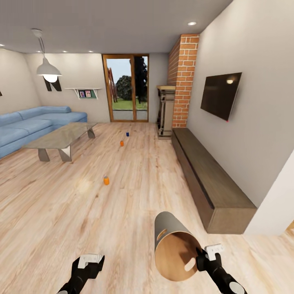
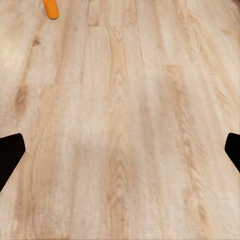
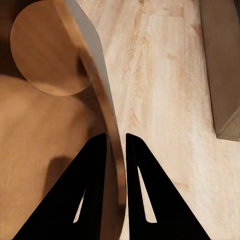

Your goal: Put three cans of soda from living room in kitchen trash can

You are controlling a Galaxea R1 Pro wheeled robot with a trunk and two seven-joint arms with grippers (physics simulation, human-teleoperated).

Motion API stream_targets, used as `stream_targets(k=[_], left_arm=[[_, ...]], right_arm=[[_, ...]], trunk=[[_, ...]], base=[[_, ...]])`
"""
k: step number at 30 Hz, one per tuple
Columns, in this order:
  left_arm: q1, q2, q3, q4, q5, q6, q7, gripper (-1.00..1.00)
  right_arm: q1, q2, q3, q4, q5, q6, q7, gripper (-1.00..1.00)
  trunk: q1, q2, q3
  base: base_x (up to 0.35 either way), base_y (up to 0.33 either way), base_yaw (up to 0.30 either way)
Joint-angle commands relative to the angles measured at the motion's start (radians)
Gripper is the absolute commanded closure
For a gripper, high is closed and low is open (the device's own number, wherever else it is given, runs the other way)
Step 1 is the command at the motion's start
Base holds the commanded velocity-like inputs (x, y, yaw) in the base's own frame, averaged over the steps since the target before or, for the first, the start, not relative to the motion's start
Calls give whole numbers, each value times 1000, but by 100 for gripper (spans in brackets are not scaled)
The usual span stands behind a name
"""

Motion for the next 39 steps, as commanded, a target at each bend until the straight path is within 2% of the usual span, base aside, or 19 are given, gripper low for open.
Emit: stream_targets(k=[1,39], left_arm=[[0,0,0,-1,1,0,0,-100],[0,0,0,-3,2,0,0,-100]], right_arm=[[0,1,0,1,-3,0,6,100],[0,6,4,33,-3,-1,7,100]], trunk=[[0,0,0],[0,0,0]], base=[[251,191,0],[262,190,0]])
